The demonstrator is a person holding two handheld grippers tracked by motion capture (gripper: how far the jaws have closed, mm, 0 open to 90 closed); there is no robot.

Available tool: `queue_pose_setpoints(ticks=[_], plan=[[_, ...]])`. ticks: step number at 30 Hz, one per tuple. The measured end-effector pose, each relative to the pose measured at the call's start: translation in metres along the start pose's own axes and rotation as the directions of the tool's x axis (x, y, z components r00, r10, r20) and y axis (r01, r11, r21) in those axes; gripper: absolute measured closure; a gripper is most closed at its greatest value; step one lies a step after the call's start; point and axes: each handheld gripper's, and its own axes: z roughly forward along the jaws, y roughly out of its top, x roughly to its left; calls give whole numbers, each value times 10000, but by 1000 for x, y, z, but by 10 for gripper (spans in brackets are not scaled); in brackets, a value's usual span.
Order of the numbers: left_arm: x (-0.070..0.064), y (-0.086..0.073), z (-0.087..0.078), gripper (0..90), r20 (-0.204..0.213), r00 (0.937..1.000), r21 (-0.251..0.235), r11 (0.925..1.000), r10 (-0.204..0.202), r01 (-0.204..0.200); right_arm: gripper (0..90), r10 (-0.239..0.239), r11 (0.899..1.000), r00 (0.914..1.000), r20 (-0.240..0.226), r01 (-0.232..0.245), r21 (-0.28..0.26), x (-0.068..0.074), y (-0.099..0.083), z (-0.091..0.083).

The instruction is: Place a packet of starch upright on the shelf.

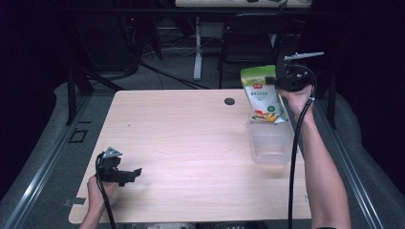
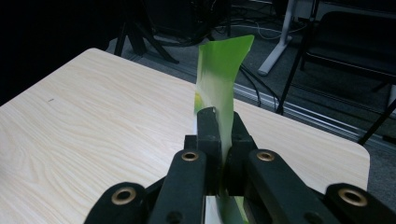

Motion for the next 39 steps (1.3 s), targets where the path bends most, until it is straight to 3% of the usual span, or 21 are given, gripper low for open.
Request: queue_pose_setpoints(ticks=[18,39], plan=[[1,-1,-2,4,-18,10000,-31,10000,25,-25,881,-442,9989,9990,54,441,128,-17,-15,18],[1,-1,-3,4,-2,10000,-73,10000,-34,34,879,-760,9970,9969,207,757,147,-25,-28,41]])
